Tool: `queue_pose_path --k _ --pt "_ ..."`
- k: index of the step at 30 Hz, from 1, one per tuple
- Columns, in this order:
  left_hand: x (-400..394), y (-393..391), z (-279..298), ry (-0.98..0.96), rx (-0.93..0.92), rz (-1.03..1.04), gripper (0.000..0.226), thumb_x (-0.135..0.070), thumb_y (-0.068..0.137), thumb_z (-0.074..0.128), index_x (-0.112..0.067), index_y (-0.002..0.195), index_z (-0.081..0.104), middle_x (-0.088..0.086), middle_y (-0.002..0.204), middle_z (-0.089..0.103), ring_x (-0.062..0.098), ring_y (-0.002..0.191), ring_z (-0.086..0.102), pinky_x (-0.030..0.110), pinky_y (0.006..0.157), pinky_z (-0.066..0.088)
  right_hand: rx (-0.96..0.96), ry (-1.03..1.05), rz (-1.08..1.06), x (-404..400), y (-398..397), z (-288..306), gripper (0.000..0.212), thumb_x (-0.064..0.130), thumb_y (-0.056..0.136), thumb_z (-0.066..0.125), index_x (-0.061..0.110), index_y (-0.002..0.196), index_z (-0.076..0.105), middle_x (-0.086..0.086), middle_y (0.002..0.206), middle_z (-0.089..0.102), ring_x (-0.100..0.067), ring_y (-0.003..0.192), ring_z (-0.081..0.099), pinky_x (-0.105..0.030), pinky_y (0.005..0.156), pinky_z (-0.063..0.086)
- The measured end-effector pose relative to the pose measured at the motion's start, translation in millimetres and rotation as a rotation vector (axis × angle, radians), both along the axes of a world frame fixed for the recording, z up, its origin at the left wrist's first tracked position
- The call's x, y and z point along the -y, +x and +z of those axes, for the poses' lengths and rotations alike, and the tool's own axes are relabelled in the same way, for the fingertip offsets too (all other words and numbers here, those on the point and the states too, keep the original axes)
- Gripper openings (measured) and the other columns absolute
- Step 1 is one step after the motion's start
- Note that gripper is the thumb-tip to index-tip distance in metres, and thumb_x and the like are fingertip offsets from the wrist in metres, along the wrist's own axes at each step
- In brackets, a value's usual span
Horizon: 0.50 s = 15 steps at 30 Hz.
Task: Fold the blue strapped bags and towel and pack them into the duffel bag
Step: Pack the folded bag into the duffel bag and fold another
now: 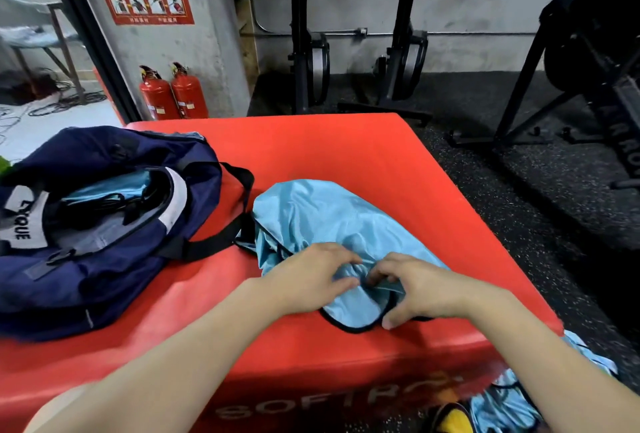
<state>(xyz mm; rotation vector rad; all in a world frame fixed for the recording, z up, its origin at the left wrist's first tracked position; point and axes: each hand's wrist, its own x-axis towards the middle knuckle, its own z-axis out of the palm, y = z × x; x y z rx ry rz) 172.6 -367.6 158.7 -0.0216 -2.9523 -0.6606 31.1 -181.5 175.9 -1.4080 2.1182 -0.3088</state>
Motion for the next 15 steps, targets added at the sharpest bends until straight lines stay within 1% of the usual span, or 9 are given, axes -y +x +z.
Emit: queue_pose_path --k 2,5,6,7,9,11,12,13,15 --pt "9.3 2.7 -4.0 0.005 0.053 0.035 0.035 -0.028 0.101 0.055 -0.016 0.133 0.061 -0.003 0.133 0.061 0.01 0.126 0.052 0.021 0.11 0.034 -0.041 -0.014 0.013 3.2 2.4 -3.3 0.059 0.036 0.069 0.087 0.031 0.123 0.063 0.01 0.114 0.05 -0.006 0.112 0.047 -0.025 0.101 0.04" --pt "18.0 7.3 -7.6 0.056 0.042 0.078 0.034 -0.008 0.099 0.051 -0.016 0.129 0.065 -0.002 0.135 0.061 0.009 0.129 0.051 0.015 0.112 0.03 -0.078 -0.159 -0.019 7.8 8.4 -8.0 0.024 0.023 0.08 0.078 0.029 0.103 0.075 0.006 0.103 0.057 -0.008 0.099 0.053 -0.032 0.098 0.043" --pt "17.0 8.3 -8.1 0.08 0.02 0.084 0.034 -0.006 0.098 0.051 -0.016 0.126 0.067 -0.002 0.132 0.063 0.008 0.127 0.052 0.015 0.11 0.032 -0.075 -0.199 -0.033 8.8 11.2 -8.7 0.019 0.021 0.082 0.075 0.028 0.099 0.076 0.006 0.1 0.06 -0.008 0.097 0.056 -0.032 0.096 0.044" --pt "14.4 10.0 -7.2 0.107 -0.013 0.101 0.032 -0.009 0.098 0.052 -0.018 0.124 0.068 -0.003 0.128 0.065 0.007 0.122 0.055 0.018 0.107 0.037 -0.058 -0.235 -0.053 10.1 13.7 -8.3 0.017 0.019 0.083 0.073 0.027 0.097 0.077 0.006 0.098 0.063 -0.009 0.095 0.058 -0.032 0.095 0.045" --pt "3.5 15.6 -1.0 0.168 -0.095 0.147 0.029 -0.031 0.099 0.055 -0.024 0.124 0.068 -0.009 0.119 0.068 0.003 0.111 0.06 0.021 0.098 0.043 -0.006 -0.327 -0.121 12.4 17.2 -4.2 0.013 0.018 0.084 0.071 0.026 0.093 0.076 0.007 0.093 0.069 -0.009 0.088 0.063 -0.031 0.088 0.048" --pt "-12.1 22.3 8.2 0.217 -0.146 0.18 0.048 -0.058 0.092 0.055 -0.028 0.13 0.063 -0.013 0.123 0.066 0.0 0.116 0.057 0.021 0.101 0.042 0.035 -0.437 -0.196 14.3 19.7 3.0 0.011 0.018 0.086 0.07 0.028 0.088 0.072 0.018 0.08 0.07 -0.003 0.076 0.063 -0.025 0.074 0.048" --pt "-20.0 25.0 12.0 0.229 -0.161 0.196 0.059 -0.066 0.086 0.057 -0.03 0.133 0.06 -0.015 0.126 0.064 -0.001 0.12 0.055 0.02 0.104 0.039 0.051 -0.487 -0.22 15.2 21.0 7.0 0.011 0.017 0.086 0.07 0.028 0.085 0.07 0.023 0.073 0.067 0.0 0.07 0.061 -0.02 0.067 0.045" --pt "-26.4 26.3 13.1 0.23 -0.172 0.217 0.066 -0.069 0.081 0.061 -0.033 0.136 0.056 -0.017 0.129 0.062 -0.002 0.122 0.052 0.019 0.105 0.038 0.069 -0.533 -0.231 16.2 22.2 10.7 0.012 0.016 0.087 0.071 0.026 0.082 0.068 0.024 0.069 0.065 0.001 0.066 0.059 -0.017 0.064 0.042" --pt "-34.2 25.7 11.0 0.212 -0.207 0.272 0.067 -0.06 0.079 0.066 -0.038 0.14 0.05 -0.017 0.13 0.06 -0.001 0.124 0.05 0.021 0.106 0.039 0.12 -0.616 -0.237 17.4 24.8 17.2 0.01 0.015 0.087 0.074 0.022 0.081 0.069 0.018 0.068 0.066 0.0 0.063 0.057 -0.016 0.064 0.043"
